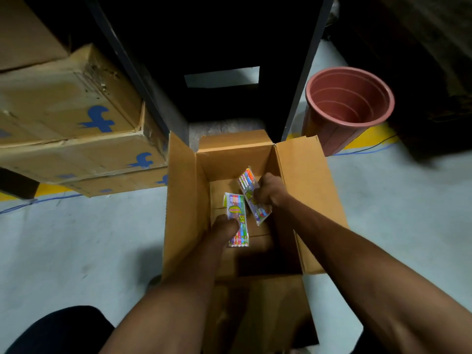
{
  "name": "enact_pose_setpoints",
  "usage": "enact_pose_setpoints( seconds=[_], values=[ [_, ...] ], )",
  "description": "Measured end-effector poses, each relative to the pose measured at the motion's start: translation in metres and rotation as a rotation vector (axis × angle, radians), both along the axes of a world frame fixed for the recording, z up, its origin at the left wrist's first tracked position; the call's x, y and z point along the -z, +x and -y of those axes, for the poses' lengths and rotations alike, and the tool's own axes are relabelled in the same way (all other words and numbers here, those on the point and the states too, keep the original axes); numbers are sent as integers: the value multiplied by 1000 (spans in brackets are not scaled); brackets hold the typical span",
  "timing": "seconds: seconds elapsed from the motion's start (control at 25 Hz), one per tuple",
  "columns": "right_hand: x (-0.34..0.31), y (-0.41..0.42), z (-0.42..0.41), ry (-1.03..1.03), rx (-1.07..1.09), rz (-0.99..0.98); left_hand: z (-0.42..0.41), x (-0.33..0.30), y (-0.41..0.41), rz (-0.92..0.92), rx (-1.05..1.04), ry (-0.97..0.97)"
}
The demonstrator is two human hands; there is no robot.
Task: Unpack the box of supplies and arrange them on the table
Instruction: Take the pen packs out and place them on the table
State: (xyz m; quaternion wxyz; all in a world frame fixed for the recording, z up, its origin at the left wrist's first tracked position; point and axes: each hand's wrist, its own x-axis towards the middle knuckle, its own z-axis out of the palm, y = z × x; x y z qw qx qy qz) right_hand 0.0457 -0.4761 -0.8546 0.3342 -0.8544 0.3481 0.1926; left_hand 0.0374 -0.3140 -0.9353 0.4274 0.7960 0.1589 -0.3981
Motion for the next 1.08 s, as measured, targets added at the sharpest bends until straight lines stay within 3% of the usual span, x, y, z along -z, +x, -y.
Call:
enact_pose_setpoints(
  seconds=[0.2, 0.4, 0.76, 1.08],
  values=[
    [-78, -48, -8, 118, 180, 29, -24, -32, -20, -108, -148, -20],
    [-182, -82, -20, 257, 293, 105, -15, -249, -37, -8, -237, -87],
    [-433, -123, -22, 463, 409, 195, -31, -520, -73, 41, -301, -132],
    [-568, -125, -7, 599, 471, 303, -38, -653, -78, 142, -326, -243]
  ],
)
